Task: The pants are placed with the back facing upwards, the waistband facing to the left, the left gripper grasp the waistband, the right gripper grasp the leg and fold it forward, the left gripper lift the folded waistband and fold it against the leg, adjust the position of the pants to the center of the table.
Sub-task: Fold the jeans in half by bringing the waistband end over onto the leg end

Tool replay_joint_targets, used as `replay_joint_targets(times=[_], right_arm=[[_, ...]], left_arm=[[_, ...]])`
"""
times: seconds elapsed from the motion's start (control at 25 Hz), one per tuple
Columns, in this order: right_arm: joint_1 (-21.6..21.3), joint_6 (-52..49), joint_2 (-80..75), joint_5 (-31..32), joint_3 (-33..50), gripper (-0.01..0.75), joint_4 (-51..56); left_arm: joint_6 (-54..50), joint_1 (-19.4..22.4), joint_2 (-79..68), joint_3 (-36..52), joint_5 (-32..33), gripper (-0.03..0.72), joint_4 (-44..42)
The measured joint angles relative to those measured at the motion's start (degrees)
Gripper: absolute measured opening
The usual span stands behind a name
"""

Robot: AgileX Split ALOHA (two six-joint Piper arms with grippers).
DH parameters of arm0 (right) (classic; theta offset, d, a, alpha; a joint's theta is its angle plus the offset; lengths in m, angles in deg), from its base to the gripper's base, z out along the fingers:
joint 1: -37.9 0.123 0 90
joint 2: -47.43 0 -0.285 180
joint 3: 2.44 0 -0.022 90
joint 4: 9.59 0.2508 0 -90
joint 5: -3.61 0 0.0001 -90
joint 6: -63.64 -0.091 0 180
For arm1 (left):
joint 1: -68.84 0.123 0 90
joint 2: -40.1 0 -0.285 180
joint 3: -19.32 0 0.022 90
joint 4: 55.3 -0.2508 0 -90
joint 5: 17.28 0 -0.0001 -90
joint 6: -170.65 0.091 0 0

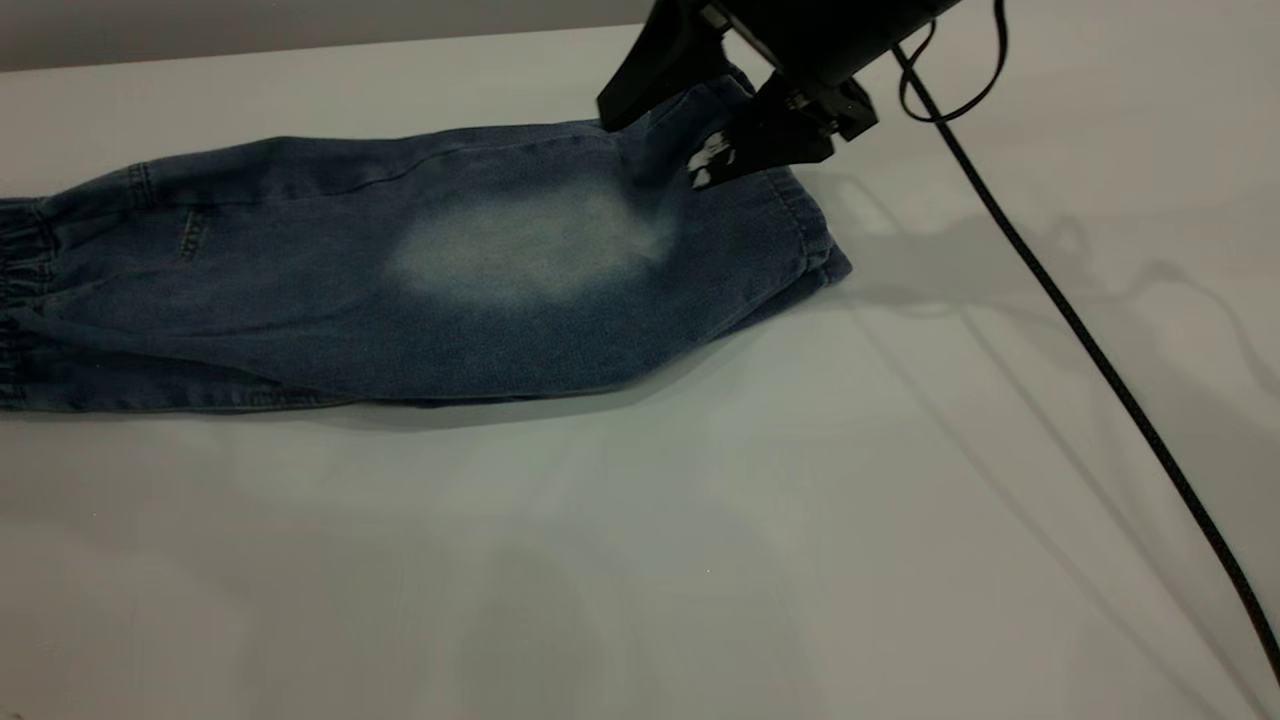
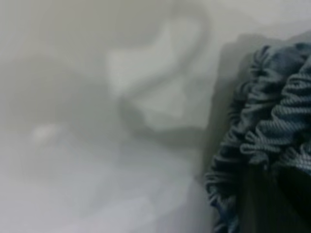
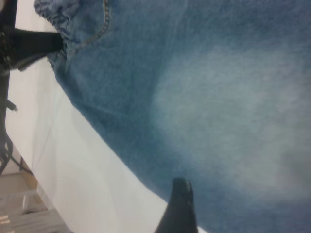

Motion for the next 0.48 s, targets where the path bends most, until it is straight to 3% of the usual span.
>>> replay_joint_targets(times=[0.16, 0.48], right_arm=[[2.3, -0.6, 0.0, -3.6, -0.2, 0.551, 1.6], [10.8, -2.2, -0.5, -11.7, -6.6, 0.551, 1.1]], left_arm=[[-0.9, 0.0, 2.8, 0.1, 1.4, 0.095, -0.1], [-2.2, -0.1, 10.2, 2.7, 4.6, 0.095, -0.5]])
